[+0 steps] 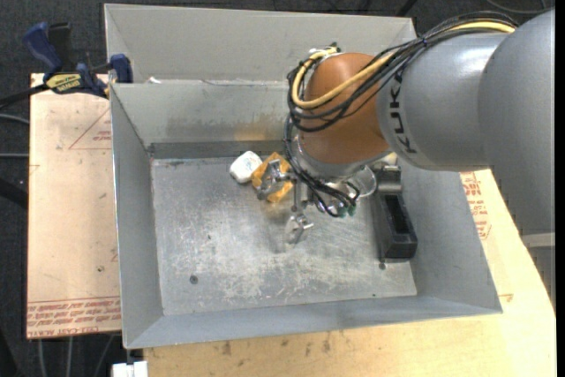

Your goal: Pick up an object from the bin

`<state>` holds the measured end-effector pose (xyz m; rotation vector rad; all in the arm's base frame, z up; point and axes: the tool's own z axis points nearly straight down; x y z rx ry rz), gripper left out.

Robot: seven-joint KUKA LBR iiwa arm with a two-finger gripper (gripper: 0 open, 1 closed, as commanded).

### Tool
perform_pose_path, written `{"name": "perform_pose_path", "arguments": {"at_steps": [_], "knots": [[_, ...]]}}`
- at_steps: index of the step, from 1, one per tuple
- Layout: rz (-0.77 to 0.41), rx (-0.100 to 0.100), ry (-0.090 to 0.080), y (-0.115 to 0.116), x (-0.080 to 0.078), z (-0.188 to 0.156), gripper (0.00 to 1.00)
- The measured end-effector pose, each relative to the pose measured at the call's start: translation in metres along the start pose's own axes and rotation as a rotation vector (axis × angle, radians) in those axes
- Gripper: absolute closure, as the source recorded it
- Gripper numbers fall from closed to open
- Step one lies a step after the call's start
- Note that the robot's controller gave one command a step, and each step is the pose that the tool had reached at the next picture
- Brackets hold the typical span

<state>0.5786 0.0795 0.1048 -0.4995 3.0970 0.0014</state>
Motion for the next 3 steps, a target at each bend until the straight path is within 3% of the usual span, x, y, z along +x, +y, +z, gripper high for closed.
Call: {"name": "perform_pose_path", "arguments": {"at_steps": [1, 2, 3], "knots": [[-0.141, -0.003, -0.005, -0.037, -0.021, 0.025, 0.0], [-0.072, -0.004, 0.007, -0.055, -0.021, -0.009, 0.0], [-0.09, 0.004, -0.011, -0.072, -0.033, -0.028, 0.0]]}}
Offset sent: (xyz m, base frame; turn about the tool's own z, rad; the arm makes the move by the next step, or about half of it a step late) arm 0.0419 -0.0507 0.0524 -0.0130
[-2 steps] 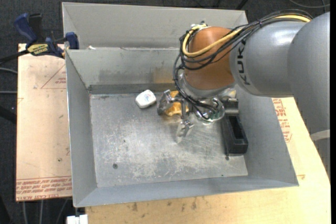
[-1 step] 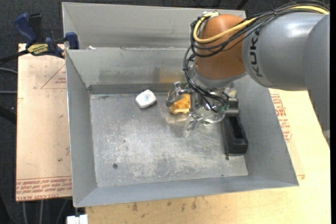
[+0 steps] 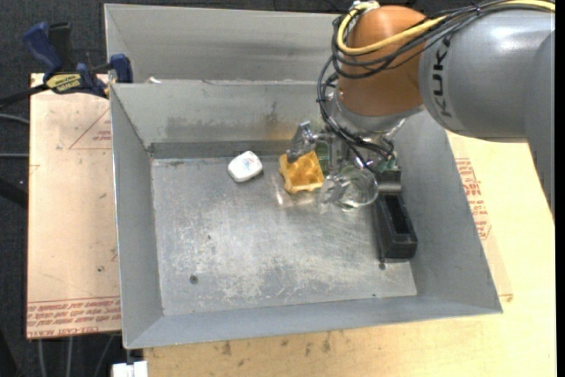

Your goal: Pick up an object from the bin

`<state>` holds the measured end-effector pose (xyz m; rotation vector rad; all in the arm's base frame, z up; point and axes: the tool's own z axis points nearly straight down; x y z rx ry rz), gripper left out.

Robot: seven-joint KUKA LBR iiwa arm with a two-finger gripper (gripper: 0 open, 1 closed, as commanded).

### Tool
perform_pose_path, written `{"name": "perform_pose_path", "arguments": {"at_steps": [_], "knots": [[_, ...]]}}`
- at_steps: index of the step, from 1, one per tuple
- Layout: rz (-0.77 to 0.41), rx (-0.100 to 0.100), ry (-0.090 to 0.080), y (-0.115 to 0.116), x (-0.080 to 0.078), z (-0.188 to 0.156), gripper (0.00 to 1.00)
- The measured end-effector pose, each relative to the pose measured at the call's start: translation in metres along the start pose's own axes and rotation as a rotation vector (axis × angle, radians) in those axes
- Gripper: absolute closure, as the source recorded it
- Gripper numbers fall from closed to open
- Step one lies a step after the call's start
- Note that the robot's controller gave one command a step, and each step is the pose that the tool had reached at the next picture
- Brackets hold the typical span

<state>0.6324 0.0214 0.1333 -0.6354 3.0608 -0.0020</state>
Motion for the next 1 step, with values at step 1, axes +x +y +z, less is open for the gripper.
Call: {"name": "perform_pose_path", "arguments": {"at_steps": [1], "knots": [[-0.048, -0.005, -0.012, -0.0577, 0.0084, 0.0512, 1.0]]}}
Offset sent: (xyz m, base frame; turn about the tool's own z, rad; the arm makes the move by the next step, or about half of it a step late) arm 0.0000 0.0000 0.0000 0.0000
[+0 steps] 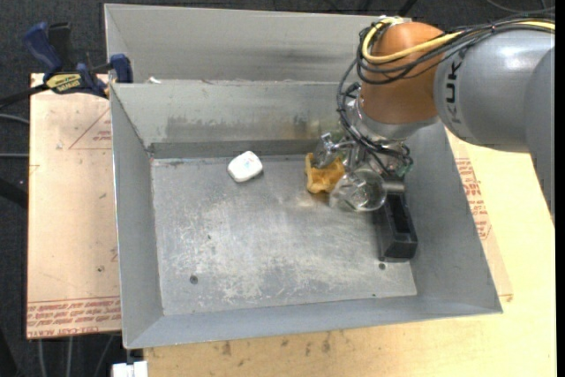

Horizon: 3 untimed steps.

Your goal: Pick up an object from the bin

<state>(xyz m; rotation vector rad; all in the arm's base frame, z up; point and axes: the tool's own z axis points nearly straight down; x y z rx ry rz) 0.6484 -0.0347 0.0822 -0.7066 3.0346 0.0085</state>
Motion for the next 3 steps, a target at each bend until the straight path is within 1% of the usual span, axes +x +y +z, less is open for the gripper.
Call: {"name": "perform_pose_path", "arguments": {"at_steps": [1, 2, 3], "knots": [[0.0, 0.0, 0.0, 0.0, 0.0, 0.0, 1.0], [-0.002, 0.0, 0.021, 0.003, -0.005, -0.134, 1.0], [-0.003, 0.0, 0.022, 0.003, -0.005, -0.134, 1.0]]}}
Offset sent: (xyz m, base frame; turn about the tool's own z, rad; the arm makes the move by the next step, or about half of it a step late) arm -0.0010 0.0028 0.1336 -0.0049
